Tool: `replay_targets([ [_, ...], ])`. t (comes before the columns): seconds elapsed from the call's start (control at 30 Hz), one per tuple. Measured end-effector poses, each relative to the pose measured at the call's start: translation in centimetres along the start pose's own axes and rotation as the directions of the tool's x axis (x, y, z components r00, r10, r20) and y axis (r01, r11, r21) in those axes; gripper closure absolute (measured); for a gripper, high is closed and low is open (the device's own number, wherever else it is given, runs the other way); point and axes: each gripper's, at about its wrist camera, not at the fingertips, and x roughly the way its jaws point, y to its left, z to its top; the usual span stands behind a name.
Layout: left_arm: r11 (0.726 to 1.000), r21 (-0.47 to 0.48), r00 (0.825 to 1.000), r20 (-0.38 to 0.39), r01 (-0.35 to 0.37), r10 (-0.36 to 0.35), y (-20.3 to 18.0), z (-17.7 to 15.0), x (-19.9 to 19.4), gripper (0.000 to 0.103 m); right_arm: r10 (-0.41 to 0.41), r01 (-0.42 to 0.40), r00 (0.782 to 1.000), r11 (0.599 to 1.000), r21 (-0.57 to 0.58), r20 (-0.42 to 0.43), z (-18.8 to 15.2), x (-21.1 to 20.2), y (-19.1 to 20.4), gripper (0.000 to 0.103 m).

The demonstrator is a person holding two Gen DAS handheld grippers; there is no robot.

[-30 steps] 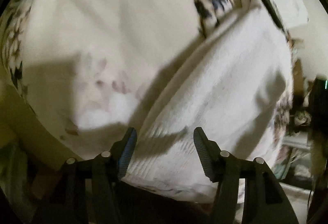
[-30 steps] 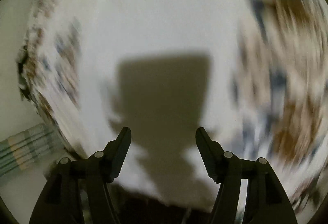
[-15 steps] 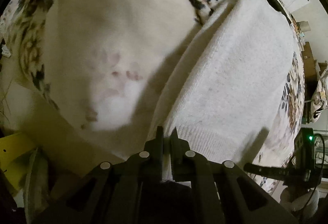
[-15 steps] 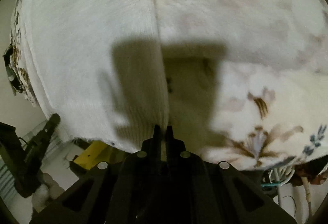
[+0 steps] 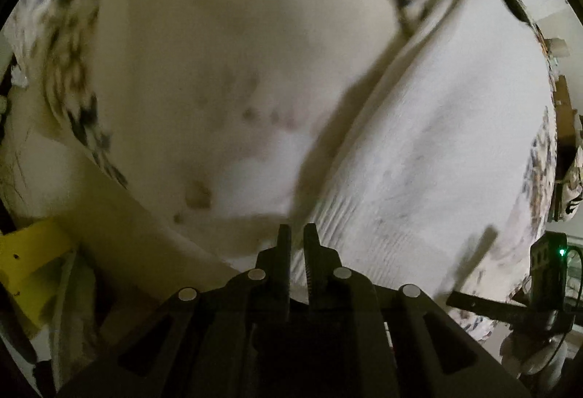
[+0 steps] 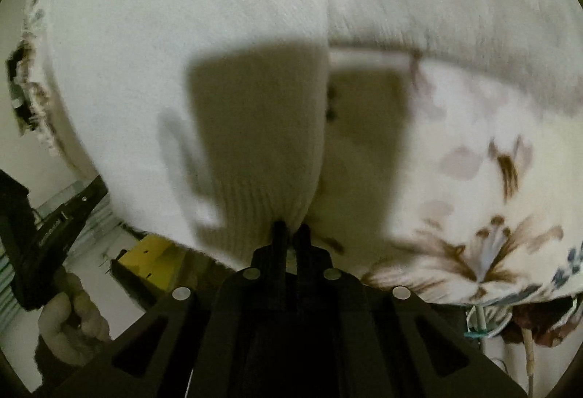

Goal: Fold small clothes

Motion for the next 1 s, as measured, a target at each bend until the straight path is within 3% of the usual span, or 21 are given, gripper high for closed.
replay_targets([
  [0.03,1.000,0.015,1.000,0.020,0.008,-0.008,-1.0,0.6,-1.4,0.090,0.025,-0.025,1.000,1.000,-0.005,0.002,0.1,-0.8,-0.1,0.079],
  [0.07,1.000,0.022,0.999,0.031,0.015,-0.016,-1.7,1.0,-2.1,0.082,0.066,-0.066,0.998,0.998,-0.003,0.007,0.2,-2.0,-0.6,0.059],
  [0.1,0.999,0.029,0.998,0.053,0.030,-0.032,-2.9,2.0,-3.4,0.068,0.088,-0.088,0.996,0.996,0.004,0.020,0.3,-3.0,-0.9,0.047],
  [0.17,0.996,0.045,0.992,0.100,0.072,-0.077,-5.1,3.7,-5.0,0.051,0.127,-0.128,0.989,0.992,0.007,0.079,0.8,-6.2,-1.6,0.046],
  [0.2,0.994,0.055,0.985,0.137,0.097,-0.103,-6.5,4.8,-5.9,0.049,0.138,-0.140,0.985,0.990,0.005,0.106,1.1,-7.7,-1.7,0.044],
  [0.27,0.983,0.097,0.966,0.193,0.155,-0.171,-9.7,8.6,-7.0,0.047,0.165,-0.168,0.970,0.986,0.000,0.177,2.6,-11.3,-1.8,0.039],
  [0.4,0.965,0.196,0.938,0.264,0.174,-0.223,-15.5,16.4,-6.1,0.047,0.170,-0.182,0.928,0.983,0.006,0.331,7.9,-18.2,-2.0,0.039],
  [0.47,0.956,0.235,0.934,0.265,0.179,-0.240,-17.3,20.4,-5.1,0.047,0.172,-0.195,0.896,0.981,0.015,0.409,11.4,-21.0,-2.2,0.039],
  [0.57,0.941,0.308,0.947,0.235,0.141,-0.219,-21.3,26.5,-1.5,0.047,0.174,-0.228,0.851,0.972,0.051,0.495,18.0,-24.4,-2.9,0.039],
  [0.63,0.931,0.347,0.957,0.212,0.116,-0.198,-23.0,29.1,0.7,0.050,0.198,-0.279,0.826,0.957,0.078,0.528,22.4,-25.5,-3.6,0.038],
  [0.67,0.925,0.364,0.959,0.202,0.112,-0.196,-23.2,30.2,1.3,0.062,0.207,-0.301,0.817,0.949,0.091,0.537,24.9,-26.1,-4.5,0.035],
  [0.7,0.915,0.385,0.960,0.192,0.118,-0.204,-23.5,30.7,2.0,0.096,0.213,-0.320,0.809,0.942,0.105,0.548,26.8,-26.3,-5.4,0.032],
  [0.77,0.901,0.415,0.959,0.181,0.128,-0.220,-23.5,31.5,2.3,0.097,0.228,-0.358,0.795,0.924,0.131,0.562,30.5,-26.5,-5.3,0.032],
  [0.8,0.895,0.426,0.952,0.196,0.134,-0.235,-23.3,31.6,1.8,0.097,0.224,-0.363,0.794,0.921,0.145,0.565,31.7,-26.7,-5.2,0.039],
  [0.83,0.891,0.431,0.946,0.207,0.141,-0.250,-22.9,31.7,1.2,0.097,0.211,-0.358,0.789,0.921,0.153,0.577,32.7,-27.1,-4.8,0.054],
  [0.87,0.887,0.435,0.940,0.213,0.153,-0.266,-22.8,32.1,0.8,0.097,0.199,-0.350,0.780,0.925,0.150,0.594,32.8,-27.4,-5.0,0.082],
  [0.97,0.896,0.406,0.947,0.178,0.178,-0.269,-21.3,33.7,2.0,0.097,0.102,-0.258,0.763,0.953,0.156,0.639,33.9,-27.8,-3.5,0.088],
  [1.0,0.899,0.392,0.953,0.142,0.194,-0.267,-20.8,34.2,3.1,0.096,0.074,-0.231,0.774,0.958,0.171,0.629,34.2,-27.5,-3.5,0.088],
])
